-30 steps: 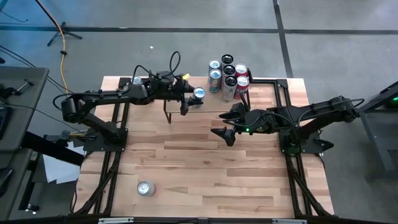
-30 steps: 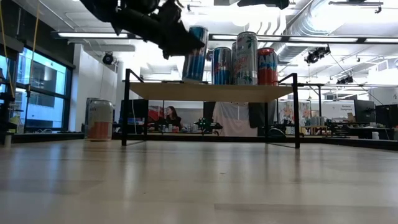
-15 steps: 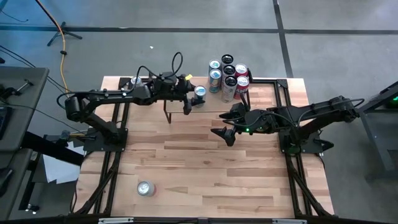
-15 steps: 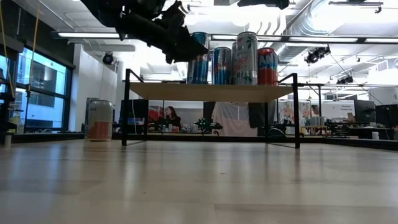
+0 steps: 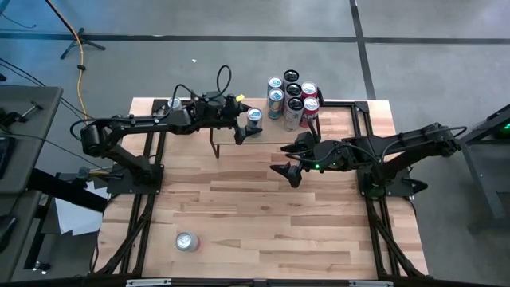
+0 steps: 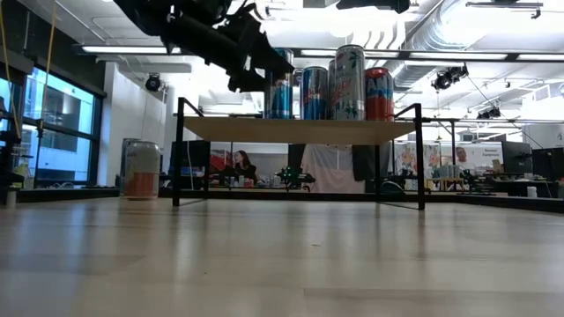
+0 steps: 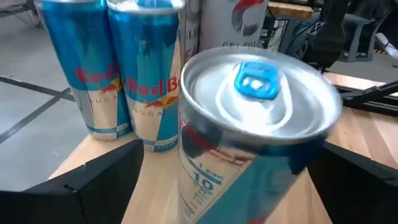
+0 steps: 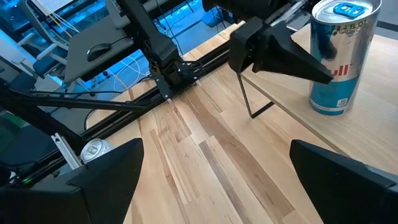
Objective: Place canned beverage on shelf
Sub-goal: Put the bottom blue soda can on the shelf aligned with the blue soda can
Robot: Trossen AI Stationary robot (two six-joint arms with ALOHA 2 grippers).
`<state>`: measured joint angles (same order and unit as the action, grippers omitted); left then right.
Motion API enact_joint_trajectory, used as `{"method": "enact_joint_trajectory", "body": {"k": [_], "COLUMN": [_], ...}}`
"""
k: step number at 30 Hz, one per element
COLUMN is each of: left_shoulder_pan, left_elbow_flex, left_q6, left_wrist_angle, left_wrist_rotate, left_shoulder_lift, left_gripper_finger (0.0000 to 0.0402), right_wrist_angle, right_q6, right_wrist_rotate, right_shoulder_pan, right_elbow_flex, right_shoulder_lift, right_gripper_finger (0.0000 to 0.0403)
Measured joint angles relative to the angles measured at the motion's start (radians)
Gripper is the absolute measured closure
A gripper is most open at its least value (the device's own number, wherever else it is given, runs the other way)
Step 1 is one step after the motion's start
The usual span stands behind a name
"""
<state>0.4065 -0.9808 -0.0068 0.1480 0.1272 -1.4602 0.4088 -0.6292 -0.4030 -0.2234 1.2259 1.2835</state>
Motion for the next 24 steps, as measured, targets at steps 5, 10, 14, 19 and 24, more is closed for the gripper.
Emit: {"method": "enact_joint_trajectory", "body": {"k": [5,10,14,19,24], "left_shoulder_pan": [0.000,-0.009,-0.009,-0.014,-0.040], "left_elbow_flex": [0.000,0.000,0.000,0.000,0.000], "left_q6": [-0.006,-0.052,-0.032,-0.099,-0.074], "left_wrist_angle": [0.001,-0.005,-0.005,-0.010,-0.097], "left_wrist_rotate": [0.014,0.016,0.016,-0.027,-0.163], "left_shoulder_lift": [0.037,0.041,0.041,0.048,0.093], "left_gripper_finger": [0.0002,0.0002,0.0002,0.0002,0.0002], "right_wrist_angle": [0.000,0.002,0.007,0.015,0.017], "right_q6": [0.000,0.000,0.000,0.000,0.000], "right_wrist_rotate": [0.000,0.000,0.000,-0.001,-0.001], "right_shoulder_pan": [0.000,0.000,0.000,0.000,0.000], "right_elbow_flex": [0.000,0.000,0.000,0.000,0.000], "right_shoulder_lift": [0.000,0.000,0.000,0.000,0.000], "right_gripper_finger": [0.0012,0.0012,0.0012,0.0012,0.0012]}}
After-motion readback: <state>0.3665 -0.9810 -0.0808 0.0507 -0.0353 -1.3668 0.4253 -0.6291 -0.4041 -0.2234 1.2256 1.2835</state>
